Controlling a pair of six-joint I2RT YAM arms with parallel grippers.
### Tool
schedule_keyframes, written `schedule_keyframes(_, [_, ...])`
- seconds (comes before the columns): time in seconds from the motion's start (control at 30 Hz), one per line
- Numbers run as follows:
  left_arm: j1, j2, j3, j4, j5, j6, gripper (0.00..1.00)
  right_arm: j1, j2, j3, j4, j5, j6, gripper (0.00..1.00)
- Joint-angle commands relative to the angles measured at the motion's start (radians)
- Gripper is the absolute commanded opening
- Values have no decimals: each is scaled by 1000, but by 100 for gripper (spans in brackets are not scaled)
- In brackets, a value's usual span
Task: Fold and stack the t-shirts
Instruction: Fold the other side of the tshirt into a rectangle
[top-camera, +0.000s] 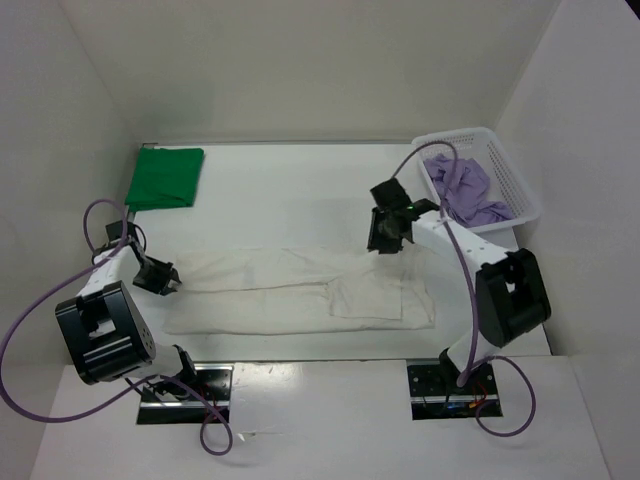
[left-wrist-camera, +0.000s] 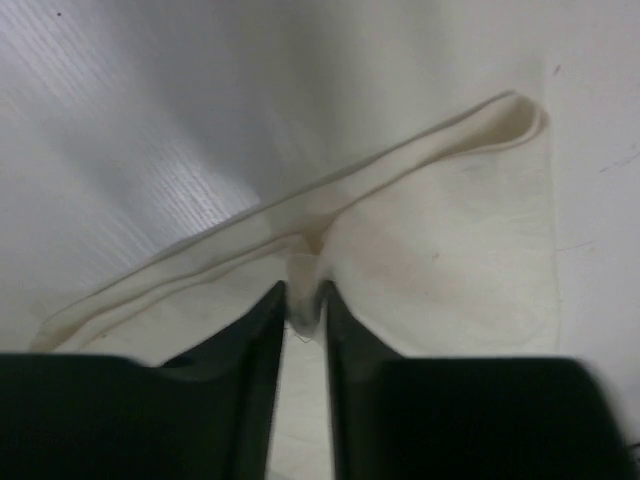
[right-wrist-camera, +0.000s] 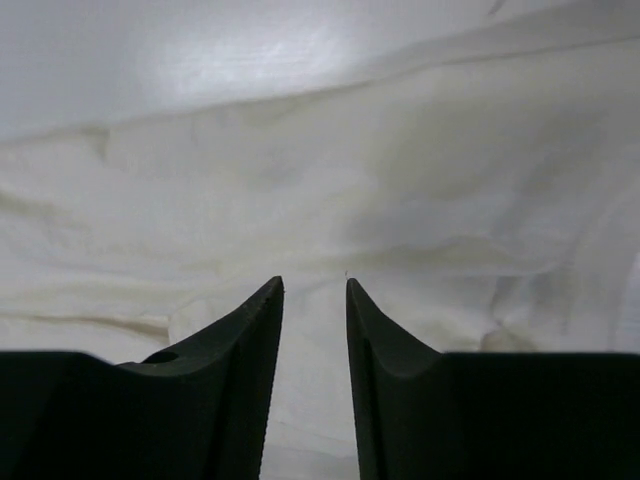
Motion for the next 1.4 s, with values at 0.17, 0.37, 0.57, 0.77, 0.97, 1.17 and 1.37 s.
schedule_keyframes(0.17, [9,-24,115,17,124,-16,55,-270,-215,-77,88,85,72,21])
schedule_keyframes(0.37, [-294,13,266,221,227,9,47,-388,-189,-105,129,-39,72,21])
schedule_keyframes(0.57, [-511,127,182,380,258,-25,47,-462,-160,-162,192,-108,121,47])
schedule_keyframes(0.77, [-454,151,152,411,247,-5,47,-462,-88,-180,264,-131,142,51])
schedule_keyframes(0.97, [-387,193,63,442,280,-5,47,-452,-8,-171,298,-127,156,48])
schedule_keyframes(1.17, [-331,203,19,442,280,-5,47,-429,15,-183,307,-95,167,41])
schedule_keyframes(1.37, [-282,203,-30,452,280,4,47,-420,37,-183,319,-82,167,34])
